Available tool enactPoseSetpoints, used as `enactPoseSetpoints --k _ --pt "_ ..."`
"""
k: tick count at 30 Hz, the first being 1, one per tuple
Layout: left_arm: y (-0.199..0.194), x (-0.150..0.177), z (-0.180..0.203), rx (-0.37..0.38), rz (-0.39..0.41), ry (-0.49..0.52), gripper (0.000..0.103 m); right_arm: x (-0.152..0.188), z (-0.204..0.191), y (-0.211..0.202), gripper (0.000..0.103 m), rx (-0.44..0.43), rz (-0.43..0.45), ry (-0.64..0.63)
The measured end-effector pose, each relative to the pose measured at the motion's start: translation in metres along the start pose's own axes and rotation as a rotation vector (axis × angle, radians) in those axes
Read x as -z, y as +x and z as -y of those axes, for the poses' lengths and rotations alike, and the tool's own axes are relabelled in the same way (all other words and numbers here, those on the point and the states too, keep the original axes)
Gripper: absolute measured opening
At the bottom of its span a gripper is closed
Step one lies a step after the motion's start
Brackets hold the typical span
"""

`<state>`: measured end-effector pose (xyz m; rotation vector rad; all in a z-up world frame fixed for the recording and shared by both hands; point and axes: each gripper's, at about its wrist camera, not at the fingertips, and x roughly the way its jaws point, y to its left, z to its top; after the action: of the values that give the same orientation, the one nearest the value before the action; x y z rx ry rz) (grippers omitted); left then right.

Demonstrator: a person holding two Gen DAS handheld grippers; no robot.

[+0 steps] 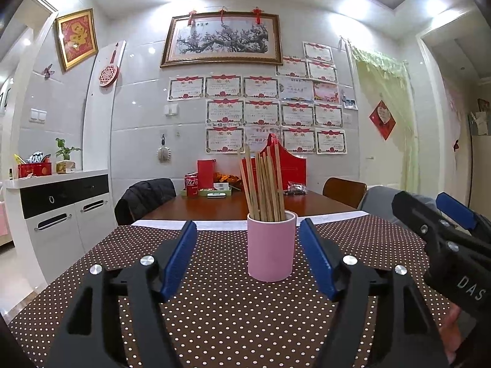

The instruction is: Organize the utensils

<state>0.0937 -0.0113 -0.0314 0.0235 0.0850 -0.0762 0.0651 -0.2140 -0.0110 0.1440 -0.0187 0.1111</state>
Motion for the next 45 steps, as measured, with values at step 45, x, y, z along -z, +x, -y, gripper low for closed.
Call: enactPoseSetpoints --k 45 --pt "0.0030 -0.0014 -0.0056 -0.006 -0.012 -0.009 0.074 0.0006 0.0010 0.0042 0.095 0.024 -0.033 0.003"
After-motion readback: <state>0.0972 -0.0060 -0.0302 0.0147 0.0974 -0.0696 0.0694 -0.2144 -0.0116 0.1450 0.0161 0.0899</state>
